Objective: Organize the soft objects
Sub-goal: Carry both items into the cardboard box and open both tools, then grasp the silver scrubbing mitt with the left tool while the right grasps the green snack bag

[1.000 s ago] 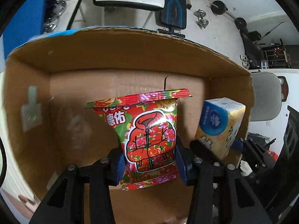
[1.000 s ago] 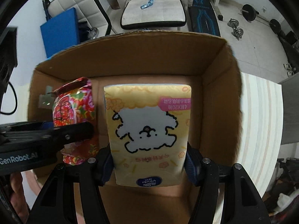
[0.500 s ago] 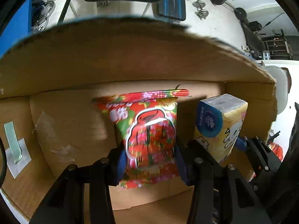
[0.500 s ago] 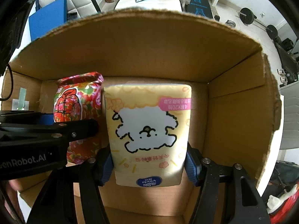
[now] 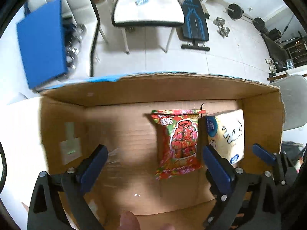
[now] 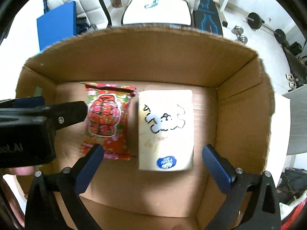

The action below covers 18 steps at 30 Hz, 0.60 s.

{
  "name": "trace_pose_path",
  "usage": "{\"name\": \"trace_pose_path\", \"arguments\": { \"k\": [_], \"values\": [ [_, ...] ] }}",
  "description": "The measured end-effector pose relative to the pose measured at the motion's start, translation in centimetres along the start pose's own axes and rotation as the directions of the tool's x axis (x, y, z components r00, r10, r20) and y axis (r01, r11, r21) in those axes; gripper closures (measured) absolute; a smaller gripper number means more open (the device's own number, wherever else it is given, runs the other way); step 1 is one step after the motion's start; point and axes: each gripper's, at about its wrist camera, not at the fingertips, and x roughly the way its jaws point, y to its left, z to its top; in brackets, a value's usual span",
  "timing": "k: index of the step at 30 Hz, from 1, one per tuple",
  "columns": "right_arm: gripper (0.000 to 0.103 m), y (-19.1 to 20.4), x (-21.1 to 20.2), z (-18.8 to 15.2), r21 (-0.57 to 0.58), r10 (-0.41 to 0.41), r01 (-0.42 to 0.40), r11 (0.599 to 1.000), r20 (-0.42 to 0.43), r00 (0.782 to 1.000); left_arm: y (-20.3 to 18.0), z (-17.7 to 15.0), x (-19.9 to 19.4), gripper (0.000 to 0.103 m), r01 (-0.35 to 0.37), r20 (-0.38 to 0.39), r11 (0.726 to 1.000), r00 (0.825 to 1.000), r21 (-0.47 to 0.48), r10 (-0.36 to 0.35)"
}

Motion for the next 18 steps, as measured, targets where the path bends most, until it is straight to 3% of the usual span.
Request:
{"name": "trace_pose_path", "arguments": {
  "k": [7, 11, 15, 18],
  "values": [
    [0.0, -0.6, -4.2, -2.2, 0.003, 0.029, -0.029, 1.0, 0.044, 0.999, 1.0, -5.3, -5.3, 0.001, -0.093, 0.145, 0.995, 0.986, 0.035, 0.087],
    [0.0, -1.4, -7.6, -4.7, -0.009, -0.032, 0.033, 0.999, 0.095, 0.995, 0.5, -9.5, -9.3, 0.001, -0.133, 0.261, 0.99, 0.958, 0.046, 0.116],
    [0.0, -1.8, -11.6, -10.1, -0.017, 0.006, -0.004, 1.0, 0.138, 0.99, -0.1, -15.8, -11.4, 0.001, -0.219, 0.324, 0.972, 0.929, 0.083, 0.181],
    [0.0, -2.1, -13.0, -14.2, -0.053, 0.022, -0.014, 0.999, 0.145, 0.989, -0.7, -20.2, -9.8, 0.001, -0.258, 0.295, 0.957, 0.932, 0.131, 0.211]
  ]
}}
